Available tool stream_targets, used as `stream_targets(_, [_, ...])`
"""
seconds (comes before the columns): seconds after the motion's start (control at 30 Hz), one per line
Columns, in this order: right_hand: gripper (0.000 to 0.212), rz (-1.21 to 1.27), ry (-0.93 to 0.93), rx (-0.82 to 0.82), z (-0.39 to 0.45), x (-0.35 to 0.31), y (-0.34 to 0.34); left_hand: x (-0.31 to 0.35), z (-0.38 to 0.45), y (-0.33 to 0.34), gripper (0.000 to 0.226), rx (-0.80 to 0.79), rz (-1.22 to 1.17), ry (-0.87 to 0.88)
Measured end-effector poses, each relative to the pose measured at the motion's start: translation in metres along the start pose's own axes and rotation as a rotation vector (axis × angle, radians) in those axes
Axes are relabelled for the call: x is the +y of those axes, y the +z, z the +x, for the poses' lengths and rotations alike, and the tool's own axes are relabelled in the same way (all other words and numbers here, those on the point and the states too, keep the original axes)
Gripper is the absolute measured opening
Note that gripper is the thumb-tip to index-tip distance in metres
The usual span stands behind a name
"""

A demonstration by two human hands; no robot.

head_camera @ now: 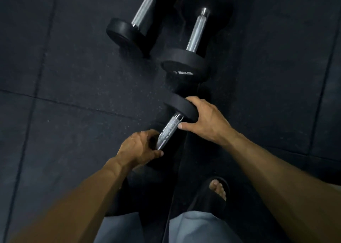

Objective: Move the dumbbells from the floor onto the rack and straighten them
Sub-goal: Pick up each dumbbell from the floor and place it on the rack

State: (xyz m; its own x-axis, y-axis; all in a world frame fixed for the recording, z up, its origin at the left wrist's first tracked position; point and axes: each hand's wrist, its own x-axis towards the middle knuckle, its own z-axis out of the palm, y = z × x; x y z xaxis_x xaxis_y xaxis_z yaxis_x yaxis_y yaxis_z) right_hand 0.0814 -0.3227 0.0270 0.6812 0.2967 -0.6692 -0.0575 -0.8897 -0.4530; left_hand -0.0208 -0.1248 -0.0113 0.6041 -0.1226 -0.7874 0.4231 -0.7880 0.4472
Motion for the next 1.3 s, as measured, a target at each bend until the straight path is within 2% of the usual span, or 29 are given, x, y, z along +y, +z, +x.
stream_targets(0.1, [0.069, 0.058, -0.01, 0.068, 0.005, 0.008, 0.012, -0.01, 0.009, 0.002, 0.073, -0.035, -0.017, -0.004])
stream_targets(0.17, [0.064, 0.063, -0.034, 0.13, 0.008, 0.011, 0.019, -0.019, 0.009, 0.002, 0.074, -0.082, -0.033, -0.005])
stream_targets(0.27, [0.059, 0.055, -0.051, 0.2, 0.01, 0.012, 0.024, -0.018, 0.02, -0.001, 0.054, -0.181, -0.026, -0.033])
stream_targets(0.37, [0.058, 0.033, -0.067, 0.219, 0.012, 0.012, 0.023, -0.013, 0.038, -0.002, 0.033, -0.216, -0.026, -0.051])
stream_targets(0.6, [0.054, 0.036, -0.083, 0.218, 0.01, 0.012, 0.021, -0.011, 0.039, -0.001, 0.025, -0.202, -0.095, -0.079])
stream_targets(0.77, [0.053, 0.089, -0.071, 0.234, -0.011, 0.007, 0.008, 0.005, 0.021, -0.011, 0.024, -0.177, -0.031, -0.058])
stream_targets(1.1, [0.042, 0.141, -0.066, 0.282, -0.123, -0.049, -0.111, 0.102, -0.092, -0.086, 0.026, -0.177, 0.022, 0.03])
stream_targets(1.3, [0.039, 0.071, -0.089, 0.458, -0.252, -0.107, -0.244, 0.218, -0.202, -0.164, 0.036, -0.103, 0.065, 0.172])
